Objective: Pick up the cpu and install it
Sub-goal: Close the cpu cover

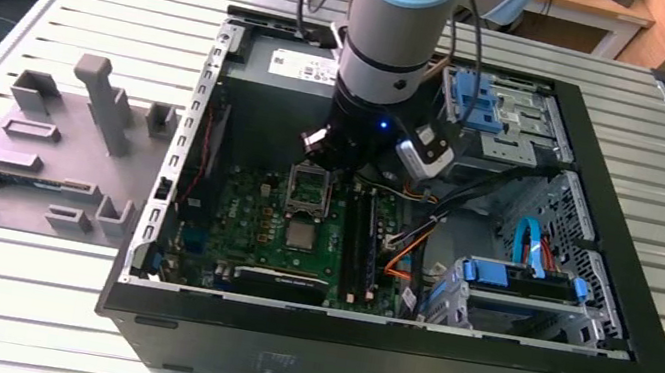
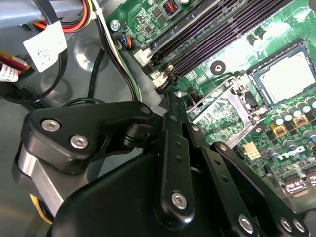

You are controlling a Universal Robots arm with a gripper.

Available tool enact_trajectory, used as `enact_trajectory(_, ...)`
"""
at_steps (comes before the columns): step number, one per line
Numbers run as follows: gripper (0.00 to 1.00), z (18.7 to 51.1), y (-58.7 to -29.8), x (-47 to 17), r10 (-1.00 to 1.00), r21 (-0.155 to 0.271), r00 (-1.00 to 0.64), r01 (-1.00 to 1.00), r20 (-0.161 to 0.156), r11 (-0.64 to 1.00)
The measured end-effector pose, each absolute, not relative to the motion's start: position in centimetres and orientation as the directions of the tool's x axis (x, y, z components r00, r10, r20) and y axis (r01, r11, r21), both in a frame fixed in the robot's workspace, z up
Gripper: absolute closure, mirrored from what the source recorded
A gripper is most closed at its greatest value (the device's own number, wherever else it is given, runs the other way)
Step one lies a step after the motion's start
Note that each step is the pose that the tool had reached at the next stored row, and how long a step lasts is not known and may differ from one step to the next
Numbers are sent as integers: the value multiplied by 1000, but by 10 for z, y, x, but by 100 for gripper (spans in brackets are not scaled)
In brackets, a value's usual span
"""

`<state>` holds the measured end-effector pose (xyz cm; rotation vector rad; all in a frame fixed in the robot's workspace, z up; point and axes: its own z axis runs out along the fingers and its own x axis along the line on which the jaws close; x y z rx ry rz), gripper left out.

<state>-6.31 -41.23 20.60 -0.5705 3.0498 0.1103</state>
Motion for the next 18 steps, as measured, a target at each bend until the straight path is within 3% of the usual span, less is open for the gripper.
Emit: enact_trajectory(18,89,206,-412,-62,-411,63,-910,-414,-50,908)
